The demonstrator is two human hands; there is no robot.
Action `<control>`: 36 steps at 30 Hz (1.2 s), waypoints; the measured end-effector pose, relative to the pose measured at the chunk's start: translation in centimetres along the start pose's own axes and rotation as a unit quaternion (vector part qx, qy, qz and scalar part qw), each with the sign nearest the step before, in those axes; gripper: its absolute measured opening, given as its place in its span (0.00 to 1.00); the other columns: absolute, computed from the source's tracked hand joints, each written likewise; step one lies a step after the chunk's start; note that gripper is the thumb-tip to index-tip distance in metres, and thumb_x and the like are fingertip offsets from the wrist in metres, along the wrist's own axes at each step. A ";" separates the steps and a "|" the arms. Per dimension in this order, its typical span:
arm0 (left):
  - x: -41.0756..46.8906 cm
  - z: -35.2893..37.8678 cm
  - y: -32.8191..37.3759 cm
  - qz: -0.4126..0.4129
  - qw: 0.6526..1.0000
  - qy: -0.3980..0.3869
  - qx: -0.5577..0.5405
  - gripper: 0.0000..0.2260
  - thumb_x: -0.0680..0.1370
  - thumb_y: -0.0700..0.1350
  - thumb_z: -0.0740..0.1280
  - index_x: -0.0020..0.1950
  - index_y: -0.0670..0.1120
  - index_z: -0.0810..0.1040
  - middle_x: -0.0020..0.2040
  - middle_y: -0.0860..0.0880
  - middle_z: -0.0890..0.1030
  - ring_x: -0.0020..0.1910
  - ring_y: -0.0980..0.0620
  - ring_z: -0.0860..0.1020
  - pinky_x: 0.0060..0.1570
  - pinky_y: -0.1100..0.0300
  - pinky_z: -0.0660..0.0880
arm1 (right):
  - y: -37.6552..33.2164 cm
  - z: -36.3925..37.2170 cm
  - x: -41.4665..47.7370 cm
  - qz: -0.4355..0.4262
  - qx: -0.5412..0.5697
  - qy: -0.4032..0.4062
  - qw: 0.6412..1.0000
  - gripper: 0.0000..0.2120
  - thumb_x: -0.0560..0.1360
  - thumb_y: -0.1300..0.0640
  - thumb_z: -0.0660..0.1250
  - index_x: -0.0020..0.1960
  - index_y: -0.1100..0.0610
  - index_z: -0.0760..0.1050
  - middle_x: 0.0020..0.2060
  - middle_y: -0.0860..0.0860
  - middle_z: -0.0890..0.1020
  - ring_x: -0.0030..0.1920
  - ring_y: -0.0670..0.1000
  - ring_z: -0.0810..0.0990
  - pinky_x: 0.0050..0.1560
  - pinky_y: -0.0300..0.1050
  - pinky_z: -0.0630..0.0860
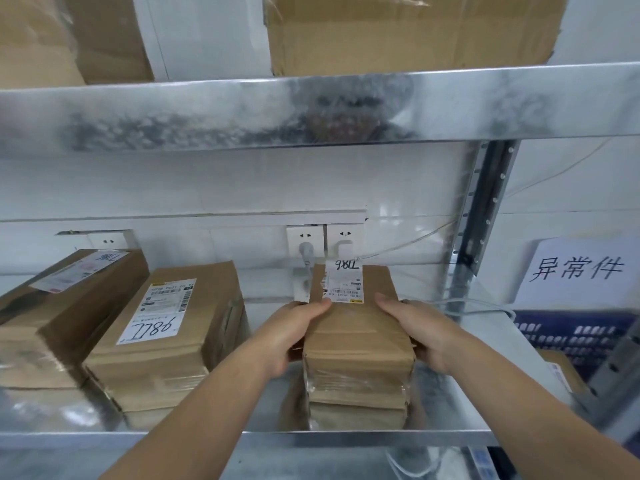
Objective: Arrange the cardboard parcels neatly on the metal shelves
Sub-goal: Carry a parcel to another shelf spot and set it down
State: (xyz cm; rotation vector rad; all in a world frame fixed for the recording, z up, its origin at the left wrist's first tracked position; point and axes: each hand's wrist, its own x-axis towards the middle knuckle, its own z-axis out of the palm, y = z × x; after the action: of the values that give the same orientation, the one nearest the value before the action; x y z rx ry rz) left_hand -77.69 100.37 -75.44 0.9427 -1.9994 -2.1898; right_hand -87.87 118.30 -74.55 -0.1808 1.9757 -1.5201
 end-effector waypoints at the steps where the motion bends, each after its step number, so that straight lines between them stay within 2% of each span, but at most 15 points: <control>1: 0.3 -0.1 -0.1 -0.003 1.000 0.005 0.013 0.16 0.77 0.54 0.73 0.60 0.46 0.82 0.51 0.47 0.88 0.53 0.46 0.85 0.64 0.45 0.77 | 0.0 0.0 0.1 0.005 0.001 0.000 1.000 0.23 0.75 0.39 0.72 0.57 0.57 0.83 0.48 0.55 0.88 0.53 0.58 0.87 0.64 0.58 0.79; 4: 0.8 -0.2 -0.1 0.002 0.998 0.016 0.055 0.16 0.75 0.54 0.74 0.59 0.47 0.81 0.49 0.48 0.88 0.52 0.46 0.86 0.63 0.46 0.78 | 0.1 -0.1 0.7 0.006 -0.024 -0.003 1.000 0.24 0.72 0.38 0.75 0.56 0.57 0.83 0.47 0.53 0.89 0.52 0.57 0.87 0.64 0.58 0.79; 8: 1.1 -0.4 -0.1 0.018 0.996 0.026 0.083 0.17 0.74 0.53 0.76 0.58 0.48 0.80 0.51 0.49 0.87 0.53 0.47 0.85 0.63 0.46 0.78 | 0.1 -0.1 1.2 -0.015 -0.089 -0.006 0.996 0.17 0.74 0.43 0.76 0.55 0.54 0.83 0.47 0.51 0.88 0.51 0.54 0.87 0.64 0.56 0.80; 11: 1.1 -0.4 -0.2 0.028 0.995 0.025 0.090 0.14 0.76 0.50 0.74 0.59 0.47 0.78 0.52 0.48 0.86 0.52 0.48 0.84 0.60 0.50 0.79 | -0.1 -0.1 1.3 -0.028 -0.132 -0.003 0.991 0.16 0.75 0.43 0.74 0.55 0.53 0.83 0.48 0.50 0.88 0.50 0.51 0.86 0.60 0.51 0.81; 14: 1.5 -0.4 -0.2 0.034 0.994 0.022 0.097 0.12 0.77 0.48 0.73 0.58 0.46 0.77 0.53 0.48 0.85 0.52 0.48 0.84 0.58 0.51 0.79 | -0.2 0.0 1.4 -0.045 -0.195 0.026 0.979 0.17 0.75 0.40 0.73 0.58 0.50 0.83 0.51 0.48 0.86 0.52 0.50 0.84 0.62 0.50 0.79; 22: 2.3 -0.6 -0.5 0.032 0.993 0.021 0.108 0.11 0.76 0.45 0.74 0.57 0.47 0.79 0.52 0.48 0.86 0.52 0.47 0.84 0.62 0.46 0.78 | -0.6 0.3 1.2 -0.068 -0.271 0.039 0.959 0.19 0.78 0.42 0.70 0.64 0.49 0.81 0.60 0.50 0.83 0.59 0.52 0.80 0.62 0.45 0.75; 25: 2.3 -0.5 -0.5 0.032 0.994 0.018 0.105 0.12 0.76 0.45 0.74 0.58 0.47 0.78 0.52 0.48 0.86 0.53 0.47 0.84 0.62 0.46 0.78 | -0.5 0.2 1.2 -0.069 -0.273 0.037 0.959 0.18 0.79 0.42 0.70 0.65 0.49 0.80 0.61 0.50 0.83 0.56 0.51 0.79 0.57 0.43 0.73; 28: 1.8 -0.3 -0.4 0.034 0.994 0.021 0.105 0.15 0.73 0.47 0.75 0.57 0.48 0.79 0.53 0.48 0.86 0.53 0.47 0.84 0.63 0.45 0.78 | -0.4 0.3 1.2 -0.064 -0.270 0.040 0.960 0.20 0.78 0.42 0.70 0.66 0.50 0.80 0.62 0.50 0.82 0.59 0.52 0.79 0.58 0.42 0.73; 30: 1.4 -0.2 -0.4 0.033 0.994 0.027 0.100 0.16 0.71 0.49 0.76 0.57 0.48 0.78 0.52 0.48 0.86 0.53 0.46 0.84 0.62 0.45 0.78 | -0.4 0.3 1.1 -0.060 -0.256 0.040 0.964 0.19 0.78 0.42 0.70 0.65 0.50 0.81 0.58 0.49 0.83 0.57 0.51 0.80 0.58 0.43 0.74; 33: 0.9 0.0 -0.3 0.023 0.996 0.033 0.077 0.14 0.76 0.49 0.74 0.59 0.47 0.78 0.53 0.47 0.86 0.53 0.47 0.84 0.62 0.46 0.78 | 0.0 0.1 1.4 -0.048 -0.180 0.027 0.982 0.16 0.77 0.44 0.72 0.60 0.52 0.82 0.51 0.47 0.85 0.51 0.49 0.83 0.57 0.45 0.78; 36: -0.1 0.1 -0.4 0.007 0.998 0.042 0.047 0.18 0.76 0.58 0.73 0.60 0.50 0.79 0.54 0.49 0.86 0.56 0.47 0.83 0.67 0.45 0.74 | 0.4 -0.1 1.6 -0.028 -0.102 0.018 0.994 0.16 0.76 0.47 0.74 0.58 0.56 0.82 0.47 0.50 0.88 0.48 0.51 0.86 0.56 0.47 0.81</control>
State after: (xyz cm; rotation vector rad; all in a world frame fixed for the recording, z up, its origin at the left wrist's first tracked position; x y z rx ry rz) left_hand -77.50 100.59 -75.77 1.0081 -2.0808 -2.0289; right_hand -89.09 117.79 -75.57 -0.2989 2.1710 -1.3622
